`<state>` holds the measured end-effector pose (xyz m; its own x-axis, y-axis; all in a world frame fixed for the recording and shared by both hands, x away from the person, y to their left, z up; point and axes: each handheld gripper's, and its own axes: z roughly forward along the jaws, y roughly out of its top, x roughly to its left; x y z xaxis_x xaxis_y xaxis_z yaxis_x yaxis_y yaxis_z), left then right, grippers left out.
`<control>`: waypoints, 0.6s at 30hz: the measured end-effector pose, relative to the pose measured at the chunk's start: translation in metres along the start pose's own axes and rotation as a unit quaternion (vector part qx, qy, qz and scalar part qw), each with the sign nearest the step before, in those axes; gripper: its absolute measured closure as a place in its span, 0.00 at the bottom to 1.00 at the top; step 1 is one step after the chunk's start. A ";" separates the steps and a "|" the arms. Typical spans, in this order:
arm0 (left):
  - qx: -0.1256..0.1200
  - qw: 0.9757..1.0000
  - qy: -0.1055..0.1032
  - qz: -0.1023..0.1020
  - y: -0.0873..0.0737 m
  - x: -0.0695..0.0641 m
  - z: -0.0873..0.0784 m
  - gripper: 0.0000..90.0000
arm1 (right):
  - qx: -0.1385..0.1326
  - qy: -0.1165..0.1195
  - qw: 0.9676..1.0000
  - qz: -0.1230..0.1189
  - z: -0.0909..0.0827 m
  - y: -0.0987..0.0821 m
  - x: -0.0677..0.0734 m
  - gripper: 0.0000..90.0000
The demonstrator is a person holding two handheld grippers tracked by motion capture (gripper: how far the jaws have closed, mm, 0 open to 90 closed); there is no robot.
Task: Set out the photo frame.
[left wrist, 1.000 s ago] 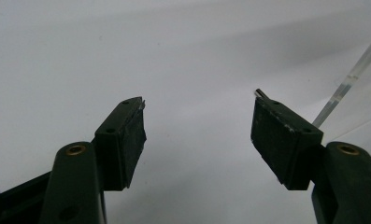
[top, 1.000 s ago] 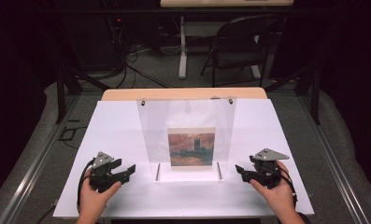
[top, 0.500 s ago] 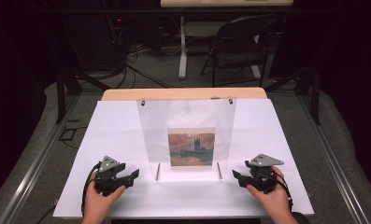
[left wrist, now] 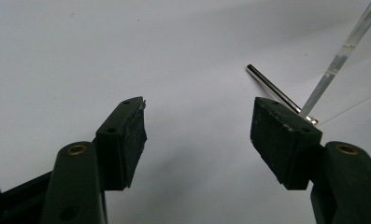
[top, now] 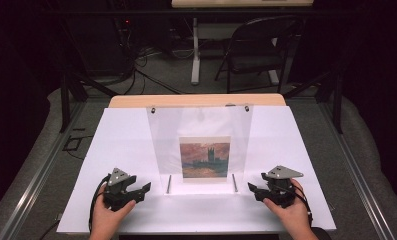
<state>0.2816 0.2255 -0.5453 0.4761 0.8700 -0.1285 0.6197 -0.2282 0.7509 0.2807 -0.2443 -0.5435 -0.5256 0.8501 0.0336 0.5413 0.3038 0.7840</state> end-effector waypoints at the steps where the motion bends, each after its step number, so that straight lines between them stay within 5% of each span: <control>1: 0.000 1.000 0.000 -0.001 0.000 0.000 0.000 0.39 | 0.000 0.000 1.000 0.001 0.000 0.000 0.000 0.40; 18: 0.000 1.000 -0.006 -0.014 0.000 0.002 0.001 0.40 | 0.000 0.002 1.000 0.008 0.000 -0.001 -0.003 0.40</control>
<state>0.2830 0.2272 -0.5466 0.4663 0.8705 -0.1572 0.6333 -0.2044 0.7464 0.2821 -0.2471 -0.5444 -0.5192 0.8532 0.0490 0.5505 0.2900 0.7829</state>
